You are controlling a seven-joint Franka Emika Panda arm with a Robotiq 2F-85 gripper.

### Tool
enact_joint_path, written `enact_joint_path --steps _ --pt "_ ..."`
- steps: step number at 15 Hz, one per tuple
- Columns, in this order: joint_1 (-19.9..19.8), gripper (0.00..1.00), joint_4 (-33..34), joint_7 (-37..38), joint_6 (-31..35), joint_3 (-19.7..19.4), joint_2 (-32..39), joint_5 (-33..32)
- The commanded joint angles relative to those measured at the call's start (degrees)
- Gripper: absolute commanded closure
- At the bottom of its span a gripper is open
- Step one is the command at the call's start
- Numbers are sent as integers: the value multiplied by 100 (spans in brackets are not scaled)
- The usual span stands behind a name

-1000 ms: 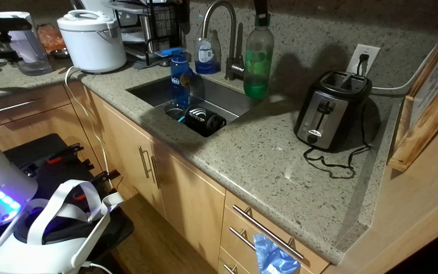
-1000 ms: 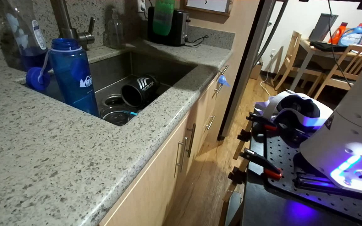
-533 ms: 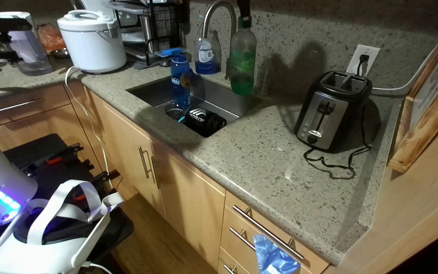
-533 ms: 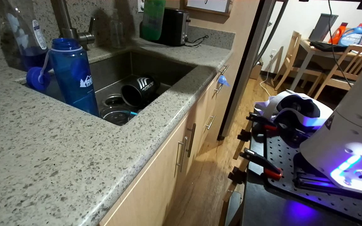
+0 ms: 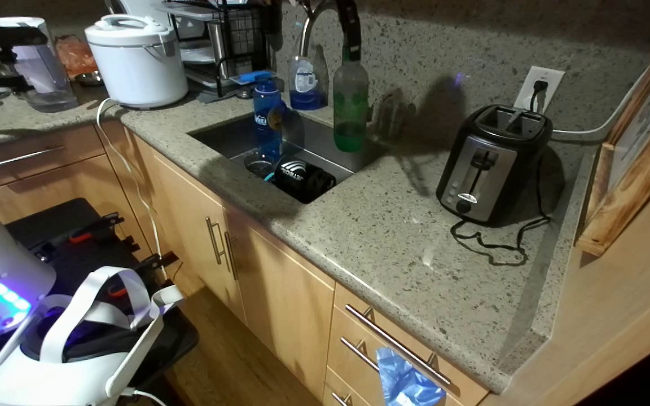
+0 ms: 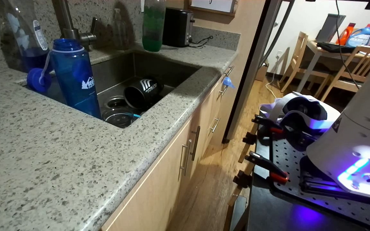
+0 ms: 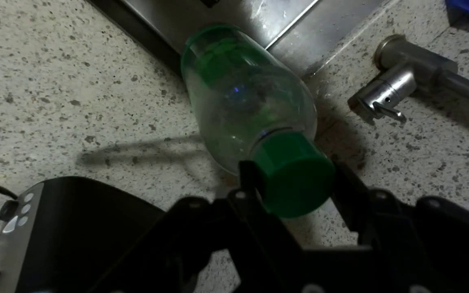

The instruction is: Place the green bottle in the sink

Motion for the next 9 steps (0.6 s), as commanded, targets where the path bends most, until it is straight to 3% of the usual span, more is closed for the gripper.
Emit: enact_joint_path --steps 1,9 --pt "-73 75 -227 -274 402 50 38 107" --pt "-85 75 -524 -471 935 89 268 57"
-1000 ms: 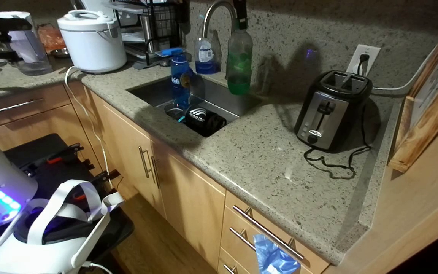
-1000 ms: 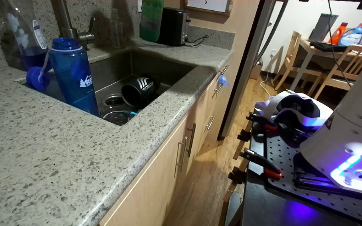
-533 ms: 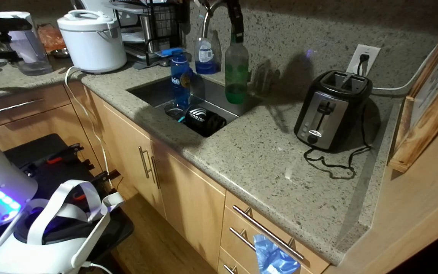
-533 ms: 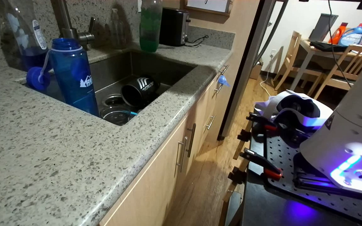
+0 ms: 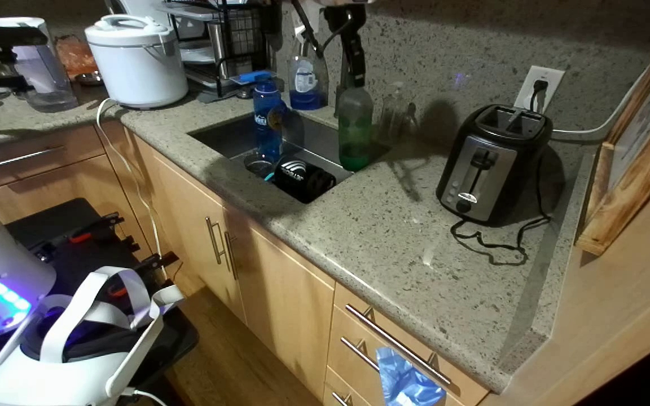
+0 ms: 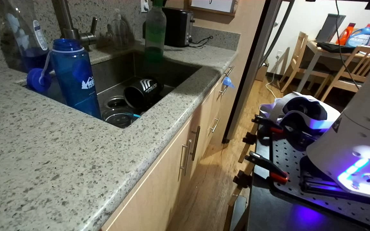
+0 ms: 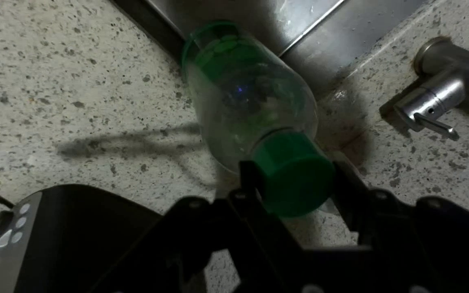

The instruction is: Place the green bottle in the sink

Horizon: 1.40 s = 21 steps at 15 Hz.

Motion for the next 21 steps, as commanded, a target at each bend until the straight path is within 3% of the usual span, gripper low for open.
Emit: enact_joint_path --steps 1,21 --pt "-42 75 -209 -212 245 85 -46 40" --pt "-126 75 -229 -81 339 -31 406 -197"
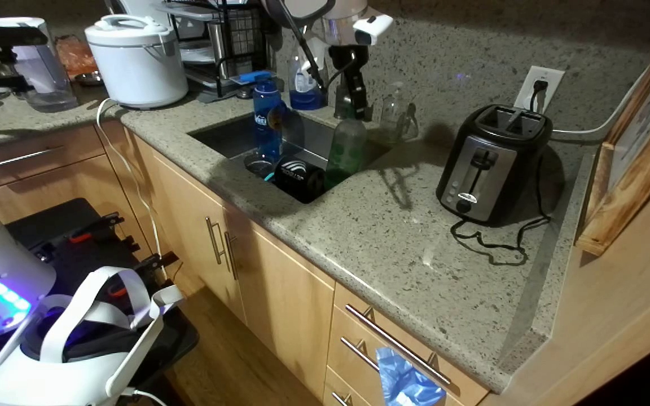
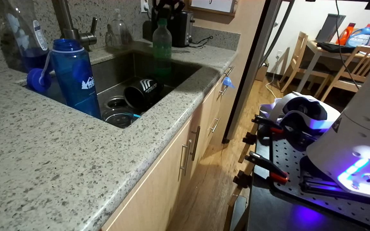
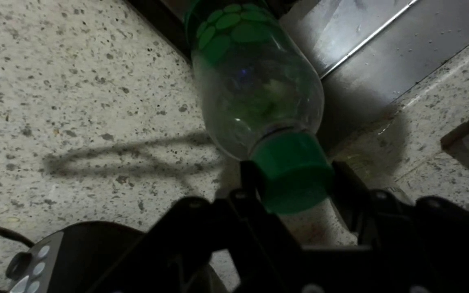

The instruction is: Place the green bottle in the sink

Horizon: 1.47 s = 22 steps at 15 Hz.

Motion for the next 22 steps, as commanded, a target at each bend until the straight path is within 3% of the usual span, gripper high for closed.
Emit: enact_joint_path --steps 1,9,21,22 --pt "13 75 -114 10 118 -26 -72 -129" --pt "141 75 -103 505 -401 -201 -123 -643" --pt "123 75 -163 564 -334 -227 -193 -820" --pt "118 69 -192 563 -312 -236 -248 -815"
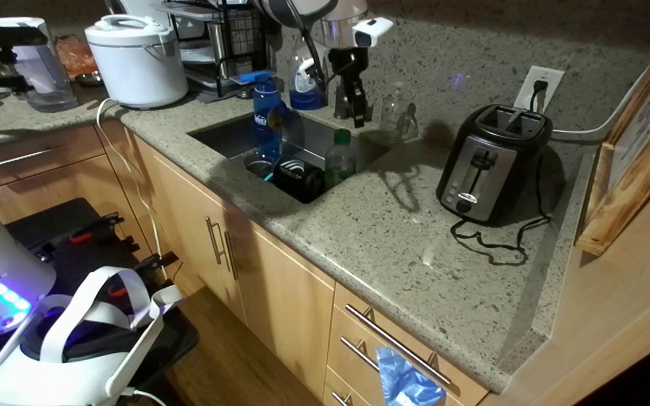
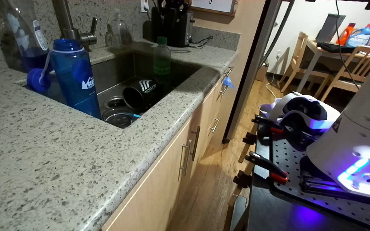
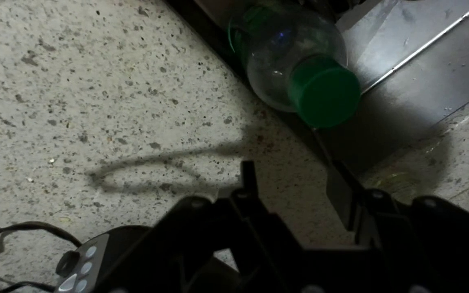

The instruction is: Place the green bottle in the sink

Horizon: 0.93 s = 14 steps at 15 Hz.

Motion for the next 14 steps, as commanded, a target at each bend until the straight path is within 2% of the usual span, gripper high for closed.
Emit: enact_joint_path --steps 1,2,3,7,14 --pt "67 27 -226 103 49 -104 -332 -119" --pt "61 30 -260 88 54 -114 -407 -120" --pt "57 29 -317 75 76 -129 -510 -124" --pt "65 1 -490 92 73 -204 -891 -186" --pt "69 0 -897 92 75 -211 -1457 -461"
